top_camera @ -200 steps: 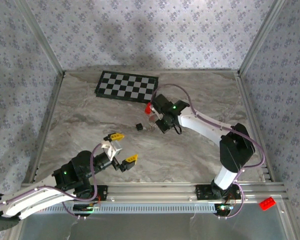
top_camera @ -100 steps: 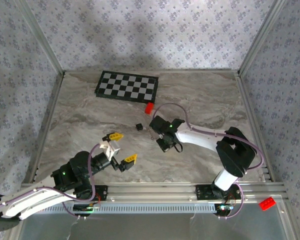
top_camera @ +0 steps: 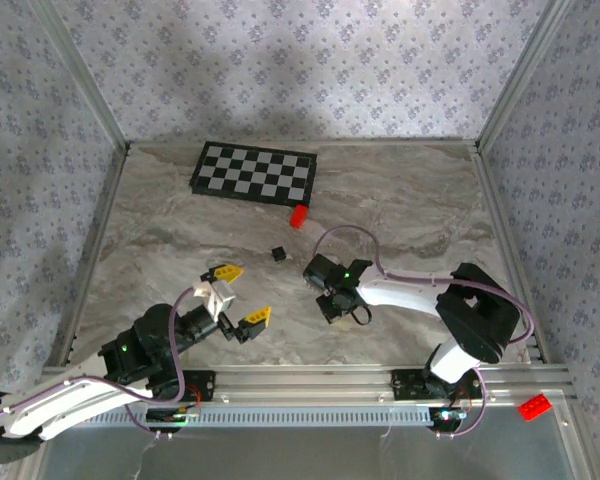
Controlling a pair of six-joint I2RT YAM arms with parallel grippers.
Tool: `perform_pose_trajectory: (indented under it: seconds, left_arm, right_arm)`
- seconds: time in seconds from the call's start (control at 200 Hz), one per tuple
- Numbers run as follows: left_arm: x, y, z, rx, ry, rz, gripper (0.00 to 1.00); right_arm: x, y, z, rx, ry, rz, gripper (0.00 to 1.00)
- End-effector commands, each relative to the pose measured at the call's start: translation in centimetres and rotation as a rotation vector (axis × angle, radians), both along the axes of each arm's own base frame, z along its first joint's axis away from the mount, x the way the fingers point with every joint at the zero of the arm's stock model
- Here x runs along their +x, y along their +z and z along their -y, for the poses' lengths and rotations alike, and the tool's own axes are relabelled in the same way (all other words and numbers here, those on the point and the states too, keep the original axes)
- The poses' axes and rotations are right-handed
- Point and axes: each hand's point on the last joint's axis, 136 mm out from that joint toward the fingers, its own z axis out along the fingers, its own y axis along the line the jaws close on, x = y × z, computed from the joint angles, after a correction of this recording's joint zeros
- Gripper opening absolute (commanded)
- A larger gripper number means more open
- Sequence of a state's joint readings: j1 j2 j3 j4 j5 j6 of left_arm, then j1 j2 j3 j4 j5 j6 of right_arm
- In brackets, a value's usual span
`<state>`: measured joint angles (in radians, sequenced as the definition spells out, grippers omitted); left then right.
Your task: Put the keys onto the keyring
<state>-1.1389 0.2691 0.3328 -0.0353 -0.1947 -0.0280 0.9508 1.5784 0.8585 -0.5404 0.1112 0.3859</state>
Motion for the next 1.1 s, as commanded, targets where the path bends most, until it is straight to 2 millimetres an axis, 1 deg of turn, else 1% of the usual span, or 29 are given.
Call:
perform_pose_trajectory:
  seconds: [0.0, 0.165, 0.255, 0.335, 0.435, 0.515, 0.575, 0.645, 0.715, 0.8, 0.87, 0.915, 1.029, 1.094]
  left_arm:
    - [0.1, 1.2, -0.4, -0.024, 0.015, 0.008, 0.99]
    - [0.2, 0.8, -0.2, -0.022, 0.016, -0.002, 0.99]
    - [0.2, 0.7, 0.0, -0.019, 0.012, -0.001, 0.99]
    - [0.4, 0.6, 0.0, -0.010, 0.021, -0.004, 0.99]
    - [0.5, 0.7, 0.0, -0.006, 0.026, -0.007, 0.99]
    - [0.7, 0.8, 0.0, -0.011, 0.035, -0.013, 1.00]
    - [0.8, 0.8, 0.0, -0.012, 0.044, -0.018, 0.99]
    - [1.2, 0.8, -0.1, -0.016, 0.070, -0.028, 1.00]
    - [1.7, 1.0, -0.4, -0.013, 0.105, -0.044, 1.00]
    - [2.3, 1.1, -0.9, 0.013, 0.149, -0.065, 0.99]
    - [2.9, 0.8, -1.4, 0.040, 0.198, -0.087, 1.00]
    - [3.3, 0.7, -1.9, 0.048, 0.240, -0.103, 1.00]
    - [4.3, 0.6, -3.0, 0.051, 0.330, -0.124, 1.00]
    - [4.8, 0.6, -3.7, 0.046, 0.374, -0.124, 1.00]
  right_arm:
    - [-1.7, -1.3, 0.0, 0.020, -0.031, -0.053, 0.00]
    - [-3.0, -2.1, 0.1, 0.020, -0.037, -0.070, 0.00]
    - [-3.5, -2.3, 0.5, 0.018, -0.048, -0.073, 0.07]
    - [-3.8, -2.1, 0.7, 0.036, -0.054, -0.063, 0.13]
    - [-4.0, -1.5, 0.8, 0.061, -0.057, -0.034, 0.18]
    - [-4.0, -0.6, 0.8, 0.083, -0.054, 0.002, 0.25]
    - [-4.0, 0.3, 0.9, 0.106, -0.055, 0.038, 0.29]
    - [-3.8, 1.9, 0.8, 0.142, -0.050, 0.092, 0.35]
    - [-3.5, 3.9, 1.0, 0.183, -0.049, 0.166, 0.41]
    - [-3.1, 6.4, 1.8, 0.243, -0.062, 0.256, 0.46]
    - [-2.7, 8.2, 2.8, 0.300, -0.080, 0.329, 0.57]
    - [-2.6, 9.2, 3.5, 0.338, -0.090, 0.372, 0.68]
    - [-2.1, 11.8, 5.6, 0.424, -0.114, 0.493, 0.99]
    - [-1.7, 13.0, 7.0, 0.457, -0.132, 0.552, 0.99]
